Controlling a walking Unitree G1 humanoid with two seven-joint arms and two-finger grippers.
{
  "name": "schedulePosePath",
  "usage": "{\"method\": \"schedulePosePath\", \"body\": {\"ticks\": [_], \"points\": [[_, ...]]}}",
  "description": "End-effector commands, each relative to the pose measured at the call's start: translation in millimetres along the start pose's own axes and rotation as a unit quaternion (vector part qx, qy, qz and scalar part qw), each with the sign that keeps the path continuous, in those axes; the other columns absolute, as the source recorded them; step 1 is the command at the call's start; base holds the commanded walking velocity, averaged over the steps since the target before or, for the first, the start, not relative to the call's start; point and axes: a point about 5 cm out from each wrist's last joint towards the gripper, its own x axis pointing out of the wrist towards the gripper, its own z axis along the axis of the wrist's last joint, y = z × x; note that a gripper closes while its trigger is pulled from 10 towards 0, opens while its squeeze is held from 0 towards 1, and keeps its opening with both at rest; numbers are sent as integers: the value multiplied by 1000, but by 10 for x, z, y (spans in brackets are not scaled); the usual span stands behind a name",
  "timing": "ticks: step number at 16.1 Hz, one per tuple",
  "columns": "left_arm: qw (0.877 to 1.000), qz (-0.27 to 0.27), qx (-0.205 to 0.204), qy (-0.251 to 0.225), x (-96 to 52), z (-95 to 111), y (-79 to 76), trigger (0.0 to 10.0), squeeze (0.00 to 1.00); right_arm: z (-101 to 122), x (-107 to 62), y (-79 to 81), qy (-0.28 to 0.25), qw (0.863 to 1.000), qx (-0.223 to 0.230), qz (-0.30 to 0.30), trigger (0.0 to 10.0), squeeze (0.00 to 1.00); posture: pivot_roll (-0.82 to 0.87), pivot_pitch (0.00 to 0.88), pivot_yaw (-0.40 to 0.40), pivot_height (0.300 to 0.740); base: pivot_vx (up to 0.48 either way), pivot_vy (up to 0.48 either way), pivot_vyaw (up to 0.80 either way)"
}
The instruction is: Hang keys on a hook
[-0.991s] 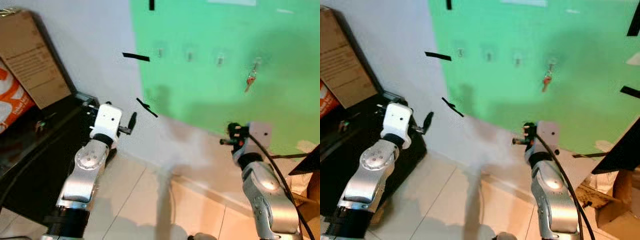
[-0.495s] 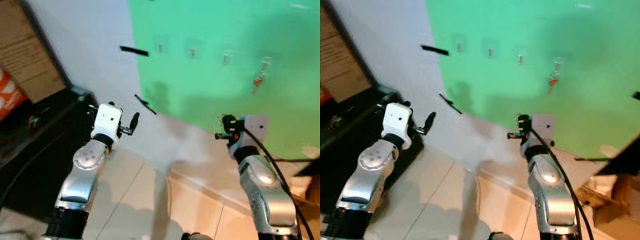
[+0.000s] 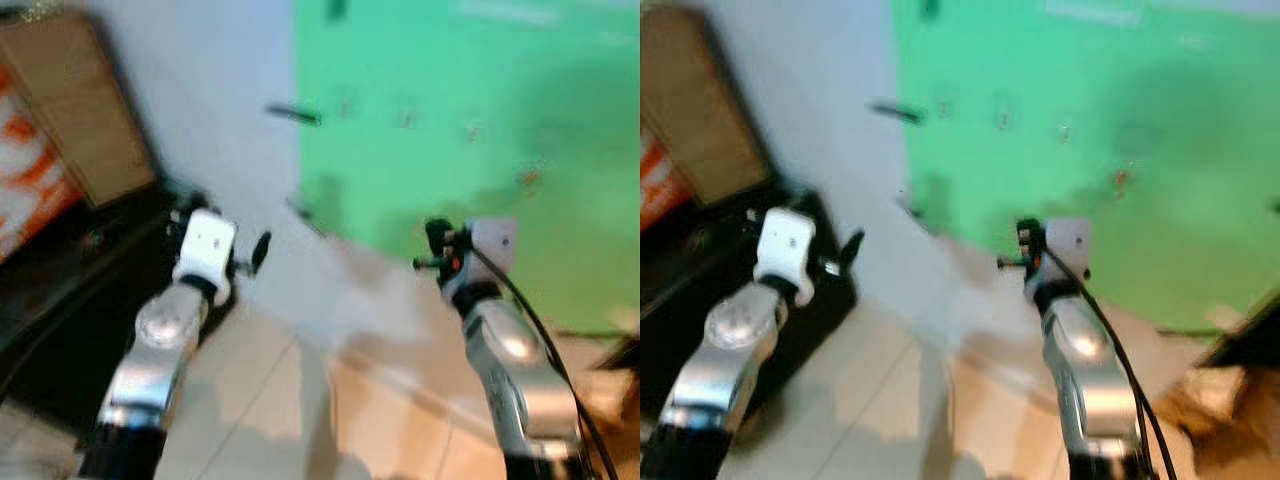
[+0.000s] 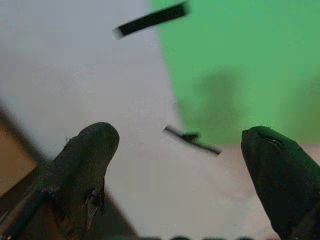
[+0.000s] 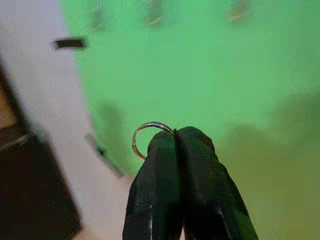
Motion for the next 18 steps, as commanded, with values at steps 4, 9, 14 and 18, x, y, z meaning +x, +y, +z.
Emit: {"method": "schedulePosePath", "body": {"ticks": [4, 9, 14, 18], "points": [[1000, -11, 1, -8, 16, 60, -20, 10000, 0, 22, 10, 3, -7, 1000, 3, 8, 10000, 0, -51, 0, 56, 740, 276, 0, -800], [1000, -22, -4, -12, 2, 71, -47, 10000, 0, 49, -23, 83, -15, 998, 15, 62, 10000, 0, -52, 0, 55, 740, 274, 0, 0], [999, -34, -4, -11, -29, 66, -67, 10000, 0, 62, -56, 93, -12, 995, 13, 103, 10000, 0, -48, 0, 48, 740, 50, 0, 0], [997, -80, 4, -8, -64, 73, -65, 10000, 0, 132, 3, 135, -19, 991, 27, 132, 10000, 0, -36, 0, 40, 740, 0, 0, 0]]}}
